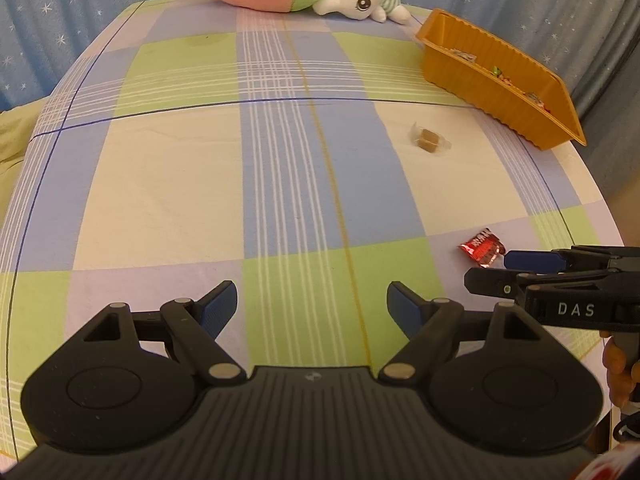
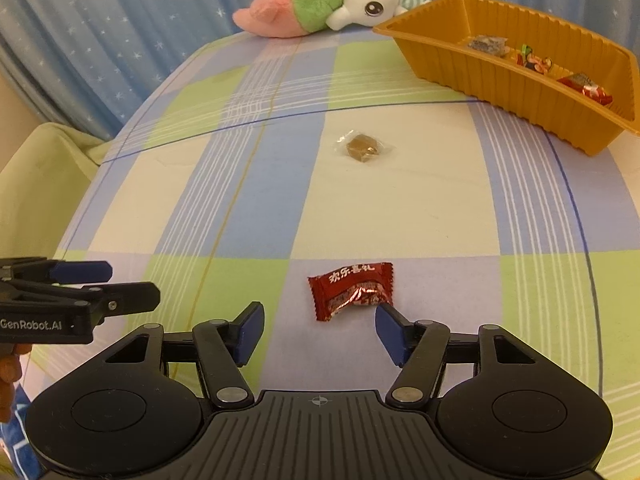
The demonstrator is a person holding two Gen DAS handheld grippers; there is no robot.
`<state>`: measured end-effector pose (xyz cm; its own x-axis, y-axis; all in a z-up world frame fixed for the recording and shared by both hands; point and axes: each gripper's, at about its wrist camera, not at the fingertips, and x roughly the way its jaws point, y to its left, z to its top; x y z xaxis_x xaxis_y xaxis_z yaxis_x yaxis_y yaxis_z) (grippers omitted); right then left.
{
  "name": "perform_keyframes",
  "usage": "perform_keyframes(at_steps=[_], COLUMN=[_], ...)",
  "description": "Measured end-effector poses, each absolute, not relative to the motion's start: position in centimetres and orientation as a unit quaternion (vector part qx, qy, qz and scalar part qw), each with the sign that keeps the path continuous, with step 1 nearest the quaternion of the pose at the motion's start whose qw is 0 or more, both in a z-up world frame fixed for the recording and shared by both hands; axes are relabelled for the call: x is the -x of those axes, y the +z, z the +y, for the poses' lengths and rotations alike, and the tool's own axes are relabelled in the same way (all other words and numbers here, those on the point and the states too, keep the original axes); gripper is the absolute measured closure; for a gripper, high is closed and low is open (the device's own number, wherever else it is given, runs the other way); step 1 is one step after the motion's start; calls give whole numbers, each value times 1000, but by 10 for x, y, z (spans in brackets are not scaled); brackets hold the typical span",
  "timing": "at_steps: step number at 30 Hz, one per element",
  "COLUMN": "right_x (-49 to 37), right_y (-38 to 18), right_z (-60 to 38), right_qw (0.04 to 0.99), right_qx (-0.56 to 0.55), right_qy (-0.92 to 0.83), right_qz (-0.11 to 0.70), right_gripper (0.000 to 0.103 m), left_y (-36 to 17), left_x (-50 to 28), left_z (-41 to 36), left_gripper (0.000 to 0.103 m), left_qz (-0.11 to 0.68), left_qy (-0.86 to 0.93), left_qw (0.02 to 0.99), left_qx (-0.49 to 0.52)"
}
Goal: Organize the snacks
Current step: 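Grasp the red candy with printed text using the right gripper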
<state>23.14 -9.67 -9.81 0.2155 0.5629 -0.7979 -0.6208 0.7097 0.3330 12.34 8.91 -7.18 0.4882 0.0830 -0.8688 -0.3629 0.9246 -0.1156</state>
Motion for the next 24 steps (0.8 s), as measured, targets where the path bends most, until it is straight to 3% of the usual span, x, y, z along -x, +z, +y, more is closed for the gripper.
perform_keyframes(at_steps=[7, 9, 16, 21, 24], right_x=[-242, -242, -236, -233, -234], right_y=[-101, -102, -104, -105, -105], right_z=[-85, -81, -75, -74, -76], right_qw=[785, 787, 793, 798, 797], right_qx=[34, 52, 107, 139, 139], right_qy=[369, 369, 375, 376, 378], right_qz=[497, 492, 467, 451, 450], right_gripper=[41, 48, 58, 75, 76], left_y=[-75, -76, -77, -76, -75], left_x=[-129, -130, -134, -136, -138], left_z=[100, 101, 104, 101, 98], left_gripper=[22, 22, 22, 22, 22], left_qz=[491, 492, 492, 491, 492], left_qy=[136, 137, 135, 132, 129], left_qw=[848, 848, 847, 849, 850], left_qx=[146, 146, 147, 143, 140])
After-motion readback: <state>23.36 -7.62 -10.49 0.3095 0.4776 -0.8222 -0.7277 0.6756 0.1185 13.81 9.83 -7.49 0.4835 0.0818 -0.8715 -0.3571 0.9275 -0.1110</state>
